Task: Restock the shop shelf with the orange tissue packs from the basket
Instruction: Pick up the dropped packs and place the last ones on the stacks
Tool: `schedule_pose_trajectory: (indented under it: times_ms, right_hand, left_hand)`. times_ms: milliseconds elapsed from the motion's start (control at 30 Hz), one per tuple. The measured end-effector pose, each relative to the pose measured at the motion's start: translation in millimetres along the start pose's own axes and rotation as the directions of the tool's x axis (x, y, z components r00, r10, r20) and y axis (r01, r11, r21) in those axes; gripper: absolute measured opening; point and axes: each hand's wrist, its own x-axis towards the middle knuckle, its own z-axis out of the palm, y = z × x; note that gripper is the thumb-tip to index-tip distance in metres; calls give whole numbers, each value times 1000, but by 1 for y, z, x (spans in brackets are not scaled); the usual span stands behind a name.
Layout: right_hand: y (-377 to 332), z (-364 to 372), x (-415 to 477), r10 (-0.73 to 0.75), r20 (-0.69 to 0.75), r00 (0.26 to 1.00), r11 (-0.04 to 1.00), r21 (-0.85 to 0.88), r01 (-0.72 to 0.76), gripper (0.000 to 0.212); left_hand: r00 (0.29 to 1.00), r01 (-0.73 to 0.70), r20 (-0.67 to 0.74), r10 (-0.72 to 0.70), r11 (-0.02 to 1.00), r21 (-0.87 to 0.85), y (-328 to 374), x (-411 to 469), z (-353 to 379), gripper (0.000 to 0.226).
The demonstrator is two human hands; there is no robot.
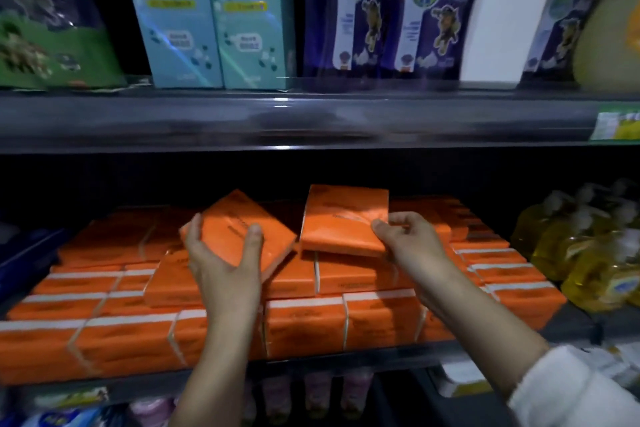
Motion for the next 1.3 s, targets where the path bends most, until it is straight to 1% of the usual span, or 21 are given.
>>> schedule_pose_trajectory:
  times_ms: [100, 200, 267, 333, 367, 400, 433, 500, 567, 600, 667, 767, 867, 933, 1033, 1133, 1233, 1300]
  right_hand:
    - [1, 19, 17, -17, 31, 999, 984, -174, 22, 30]
    - [1, 35, 25, -23, 36, 999, 936, -350, 34, 36]
    - [-2, 40, 24, -101, 23, 995, 855, -509, 98, 38]
    - [-7, 40, 17, -239, 15, 971, 725, -662, 189, 42]
    - [-9, 39, 12, -313, 36, 949, 644, -726, 240, 45]
    - [-11, 39, 8, -368, 90, 926, 557, -776, 297, 49]
    - [-11, 40, 5, -385, 177, 906, 473, -805, 359, 53]
    - [-11, 44, 2, -328, 384, 863, 338, -805, 487, 61]
    - [-7, 51, 2, -248, 538, 806, 239, -772, 589, 63]
    - [-5, 55, 2, -225, 585, 779, 200, -755, 625, 62]
    - [-1, 63, 1, -227, 625, 747, 153, -734, 662, 59]
    - [1, 68, 5, -266, 609, 747, 123, -747, 653, 55]
    - [2, 65, 12, -289, 585, 758, 94, -771, 630, 54]
    - [5, 60, 15, -297, 556, 776, 110, -787, 607, 53]
    - [12, 51, 19, -302, 526, 795, 131, -803, 581, 51]
    - [16, 46, 20, -303, 510, 805, 179, -799, 574, 52]
    - [14, 45, 19, -322, 500, 804, 244, -776, 581, 50]
    - [11, 45, 18, -355, 471, 808, 323, -749, 579, 50]
  left_hand:
    - [996, -20, -83, 21, 1000, 21, 1, 8, -13, 74]
    - [997, 6, -82, -6, 1000, -2, 0, 14, -18, 75]
    - [999, 32, -33, -32, 999, 2, -3, 17, -17, 77]
    - [999, 42, 19, -42, 999, 10, -5, 19, -16, 77]
    - [998, 48, 48, -49, 999, 20, -5, 20, -14, 77]
    - [996, 58, 71, -60, 998, 27, -7, 22, -13, 77]
    - [994, 69, 87, -72, 997, 33, -6, 23, -12, 78]
    - [991, 95, 89, -96, 995, 11, -5, 24, -9, 82]
    - [989, 135, 66, -133, 991, -23, -2, 25, -7, 86]
    - [985, 164, 54, -162, 986, -36, -1, 25, -7, 87]
    - [975, 223, 40, -220, 973, -65, 0, 25, -7, 86]
    - [961, 277, 22, -276, 955, -103, 0, 26, -8, 81]
    - [952, 306, 51, -302, 943, -131, -1, 27, -7, 77]
    - [948, 315, 87, -305, 940, -132, -4, 28, -6, 76]
    - [948, 300, 136, -286, 950, -89, -4, 26, -5, 78]
    - [946, 291, 172, -274, 953, -84, 1, 22, -5, 77]
    - [945, 291, 194, -263, 947, -136, 3, 20, -4, 71]
    - [945, 302, 187, -270, 938, -172, 4, 21, -5, 66]
